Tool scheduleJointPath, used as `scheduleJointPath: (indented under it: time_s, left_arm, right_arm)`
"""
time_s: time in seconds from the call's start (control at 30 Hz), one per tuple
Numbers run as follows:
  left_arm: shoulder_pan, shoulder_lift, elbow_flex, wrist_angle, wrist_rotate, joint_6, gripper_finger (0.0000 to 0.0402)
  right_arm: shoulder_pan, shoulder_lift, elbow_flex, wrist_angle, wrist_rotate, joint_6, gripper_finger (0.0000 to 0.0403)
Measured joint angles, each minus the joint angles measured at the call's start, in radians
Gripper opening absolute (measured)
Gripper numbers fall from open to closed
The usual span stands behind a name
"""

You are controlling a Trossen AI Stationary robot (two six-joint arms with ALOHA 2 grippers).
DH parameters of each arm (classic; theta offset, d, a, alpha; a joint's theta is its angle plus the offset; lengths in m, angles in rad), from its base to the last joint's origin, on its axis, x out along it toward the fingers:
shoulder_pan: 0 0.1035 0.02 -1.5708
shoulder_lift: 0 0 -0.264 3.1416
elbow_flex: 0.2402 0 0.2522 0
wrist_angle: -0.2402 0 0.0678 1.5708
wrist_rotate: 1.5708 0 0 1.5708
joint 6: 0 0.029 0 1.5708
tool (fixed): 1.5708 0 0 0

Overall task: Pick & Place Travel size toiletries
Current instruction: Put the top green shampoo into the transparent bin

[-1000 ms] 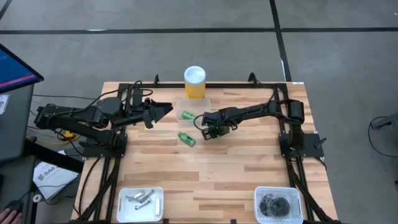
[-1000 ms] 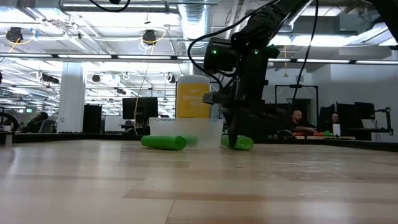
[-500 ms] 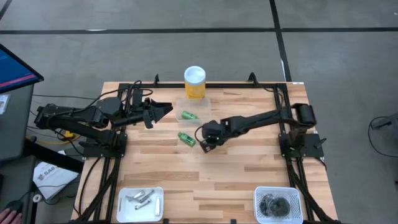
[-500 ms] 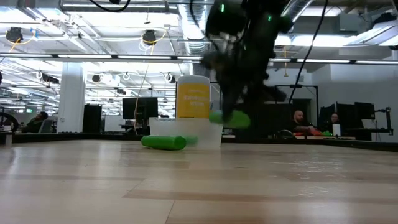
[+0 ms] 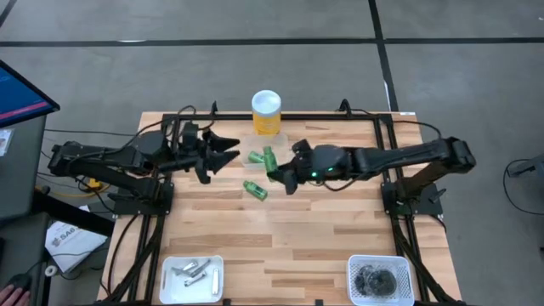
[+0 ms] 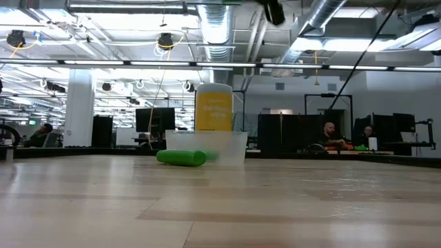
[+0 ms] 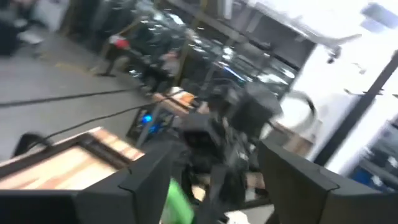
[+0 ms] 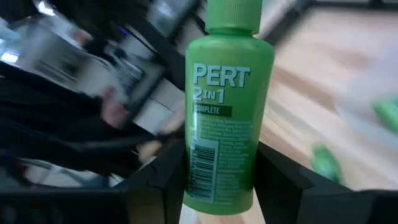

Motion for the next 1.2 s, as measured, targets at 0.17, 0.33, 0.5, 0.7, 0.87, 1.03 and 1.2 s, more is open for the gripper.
scheduleJointPath:
  time_s: [0.17,0.33,0.5,0.7,0.87,1.03,1.2]
  left_arm:
    - [0.043,0.073,-0.001,0.142,0.127,0.073,0.0281]
    - [0.118,0.142,-0.003,0.216,0.237,0.056,0.0311]
    - [0.196,0.201,-0.003,0.263,0.373,-0.021,0.0317]
    - [0.242,0.259,-0.003,0.434,0.567,-0.108,0.0317]
    - [0.245,0.300,-0.003,0.436,0.570,-0.127,0.0319]
    - [0.245,0.343,-0.003,0.470,0.560,-0.127,0.0315]
    - [0.244,0.352,-0.003,0.529,0.559,-0.127,0.0314]
  right_arm:
    - [0.009,-0.050,0.000,0.124,-0.001,-0.087,0.0149]
    - [0.024,-0.059,0.000,0.155,-0.002,-0.121,0.0153]
    - [0.038,-0.055,0.000,0.155,-0.003,-0.139,0.0152]
    - [0.040,-0.054,0.000,0.155,-0.005,-0.157,0.0155]
    - [0.039,-0.054,0.000,0.155,-0.005,-0.164,0.0154]
    - [0.039,-0.054,0.000,0.155,-0.006,-0.164,0.0155]
    - [0.039,-0.054,0.000,0.155,-0.031,-0.164,0.0156]
